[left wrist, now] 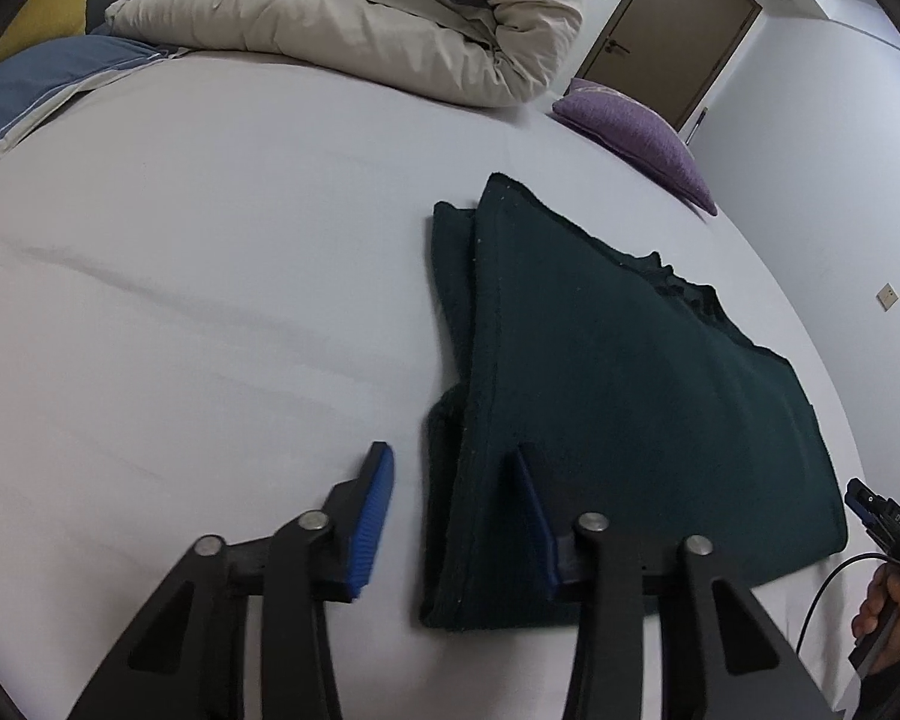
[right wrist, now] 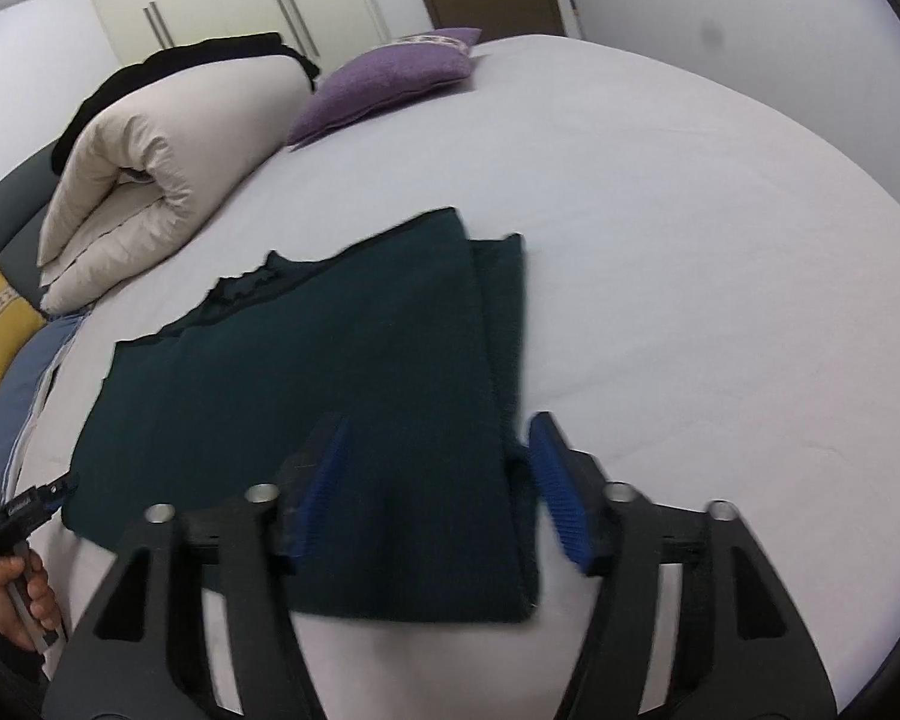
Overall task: Fold small clothes
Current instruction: 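Lower the hem onto the sweater and open both tools, then grasp the folded edge of the sweater with both tools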
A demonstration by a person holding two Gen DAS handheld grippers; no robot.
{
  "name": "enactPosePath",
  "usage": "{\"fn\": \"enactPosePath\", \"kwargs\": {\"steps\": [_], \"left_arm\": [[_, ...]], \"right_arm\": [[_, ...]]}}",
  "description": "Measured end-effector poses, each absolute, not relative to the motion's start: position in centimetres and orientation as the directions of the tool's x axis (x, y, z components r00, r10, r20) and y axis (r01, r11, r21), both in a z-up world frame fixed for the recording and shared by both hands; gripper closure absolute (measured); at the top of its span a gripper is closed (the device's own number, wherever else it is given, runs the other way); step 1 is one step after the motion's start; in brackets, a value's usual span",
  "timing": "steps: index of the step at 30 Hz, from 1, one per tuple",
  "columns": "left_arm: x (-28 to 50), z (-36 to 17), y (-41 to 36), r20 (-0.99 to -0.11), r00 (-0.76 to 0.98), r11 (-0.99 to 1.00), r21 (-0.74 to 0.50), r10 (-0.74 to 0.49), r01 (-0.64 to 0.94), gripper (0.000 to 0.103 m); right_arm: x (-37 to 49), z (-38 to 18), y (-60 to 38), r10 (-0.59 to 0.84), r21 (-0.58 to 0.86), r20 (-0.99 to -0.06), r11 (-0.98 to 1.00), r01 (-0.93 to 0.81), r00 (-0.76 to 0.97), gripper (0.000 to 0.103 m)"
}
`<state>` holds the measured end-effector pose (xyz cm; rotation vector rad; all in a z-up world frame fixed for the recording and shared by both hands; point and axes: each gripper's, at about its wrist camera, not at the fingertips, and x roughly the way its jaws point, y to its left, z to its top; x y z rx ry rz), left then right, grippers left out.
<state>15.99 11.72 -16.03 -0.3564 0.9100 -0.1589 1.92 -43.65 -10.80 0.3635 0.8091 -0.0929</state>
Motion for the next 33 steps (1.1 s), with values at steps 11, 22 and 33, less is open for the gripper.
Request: {"fn": "enactPosePath", "kwargs": {"steps": [11, 22, 33], "left_arm": [[15.6, -15.8, 10.6, -0.747, 0.614, 0.949, -0.315, -0.255, 0.011, 0.089], [15.3, -15.6, 10.7, -0.747, 0.613, 0.951, -0.308, -0.259, 0.026, 0.095], [13.9, -16.4, 11.3, -0.754, 0.597, 0.950, -0.309, -0.274, 0.046, 0.096]], "right_arm": [[0.7, -12.5, -44.8, 0.060, 0.296, -0.751, 0.921, 0.255, 0.657, 0.069], [0.1, -12.7, -43.5, 0.022, 0.197, -0.777, 0.958, 0.210, 0.629, 0.098], [-1.8, -13.8, -45.1, 0.081, 0.303, -0.772, 0.919, 0.253, 0.630, 0.098]]}}
